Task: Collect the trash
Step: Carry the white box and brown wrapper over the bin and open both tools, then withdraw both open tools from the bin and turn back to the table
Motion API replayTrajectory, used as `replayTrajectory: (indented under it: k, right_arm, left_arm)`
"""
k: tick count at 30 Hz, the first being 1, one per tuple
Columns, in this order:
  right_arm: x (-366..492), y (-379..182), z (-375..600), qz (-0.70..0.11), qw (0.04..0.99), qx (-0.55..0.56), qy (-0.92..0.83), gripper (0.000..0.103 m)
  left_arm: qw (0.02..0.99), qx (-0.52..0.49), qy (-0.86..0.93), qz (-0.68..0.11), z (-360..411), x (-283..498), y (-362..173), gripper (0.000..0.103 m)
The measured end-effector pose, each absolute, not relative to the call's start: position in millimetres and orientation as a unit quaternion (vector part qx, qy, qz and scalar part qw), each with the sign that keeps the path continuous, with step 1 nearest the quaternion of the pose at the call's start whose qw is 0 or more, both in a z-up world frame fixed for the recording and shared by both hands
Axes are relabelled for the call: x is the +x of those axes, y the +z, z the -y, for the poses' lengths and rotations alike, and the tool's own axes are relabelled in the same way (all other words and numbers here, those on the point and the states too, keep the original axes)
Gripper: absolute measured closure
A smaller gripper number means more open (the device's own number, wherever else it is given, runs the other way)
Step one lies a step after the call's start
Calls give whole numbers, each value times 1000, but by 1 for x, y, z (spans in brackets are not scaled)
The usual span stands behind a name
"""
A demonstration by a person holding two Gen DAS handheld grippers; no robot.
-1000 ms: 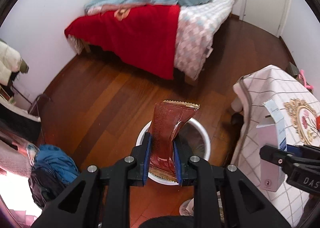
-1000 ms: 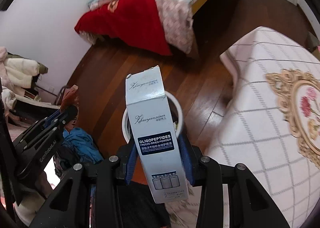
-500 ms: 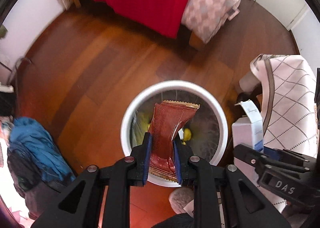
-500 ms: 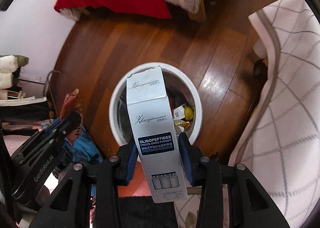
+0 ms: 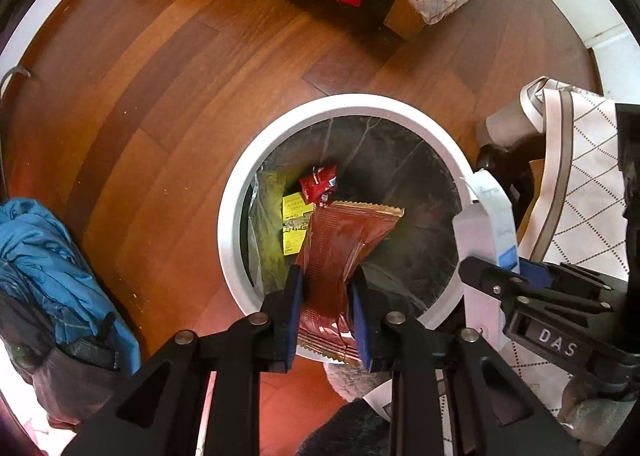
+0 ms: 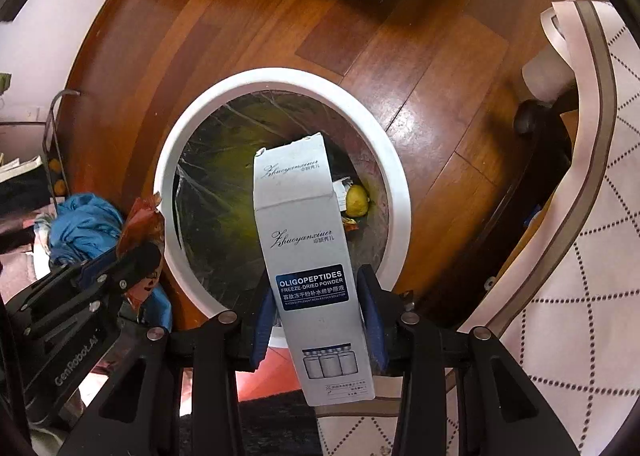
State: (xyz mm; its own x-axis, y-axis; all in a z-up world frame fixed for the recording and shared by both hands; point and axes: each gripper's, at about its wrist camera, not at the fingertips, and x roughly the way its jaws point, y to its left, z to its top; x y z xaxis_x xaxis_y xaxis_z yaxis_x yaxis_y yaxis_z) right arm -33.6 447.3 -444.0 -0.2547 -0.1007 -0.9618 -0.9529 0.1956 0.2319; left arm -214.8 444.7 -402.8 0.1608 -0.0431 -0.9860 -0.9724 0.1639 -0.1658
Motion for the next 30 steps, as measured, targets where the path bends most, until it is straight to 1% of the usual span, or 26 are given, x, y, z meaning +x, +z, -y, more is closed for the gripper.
replayTrajectory:
  k: [2,3,5,6,7,8,9,11,12,13,14,15,17,19,30]
  right_arm:
    - [-36,-444,-451,-628,443,-422,481,61]
    - [-36,-443,-448,-627,442,-424,482,61]
    - [-37,-442,-448,-626,441,-428,481,60]
    - [-38,-444,-451,-626,439,-430,480,60]
    - [-38,-443,-453,-625,440,-430,481,58]
    - [-40,-439,-451,-623,440,-431,482,53]
    - [-40,-437,-451,-622,441,-431,483,51]
    - [-39,-431,-448,-616,444,-434,484,36]
    - [-41,-429,-447,-613,448,-437,483,34]
    - [-41,-425,-445,-607,450,-440,484,30]
    - [-41,-422,-444,-604,452,-443,485,23]
    - [-41,-418,-442,-599,454,-448,484,20]
    - [-41,-413,-438,-593,455,-454,485,6]
    - [-42,-408,-434,-582,459,-465,483,0]
    - [-46,-386,-416,-555,480,-470,491,0]
  left_arm:
    - [570,-508,406,-502,-446,-219,-403,80]
    - [566,-509,409,-502,-446,-221,-402,77]
    - [563,-509,414,-502,-447,-225,-400,75]
    - [561,-508,416,-504,-447,-226,-399,72]
    - [561,-507,417,-504,-447,-227,-398,65]
    - [562,-505,420,-502,-447,-229,-395,44]
    - [564,-503,424,-500,-447,-231,-392,26]
    - [565,-498,431,-497,-445,-235,-387,20]
    - [563,-497,433,-498,-444,-236,-385,15]
    - [562,-496,436,-499,-443,-239,-383,12]
    - [560,-493,440,-500,-441,-241,-381,5]
    - [560,-490,442,-500,-440,-243,-380,4]
    - [560,-486,447,-500,-437,-246,-377,4]
    - [560,-484,450,-500,-434,-248,-375,4]
    - [568,-464,471,-490,-416,-252,-349,4]
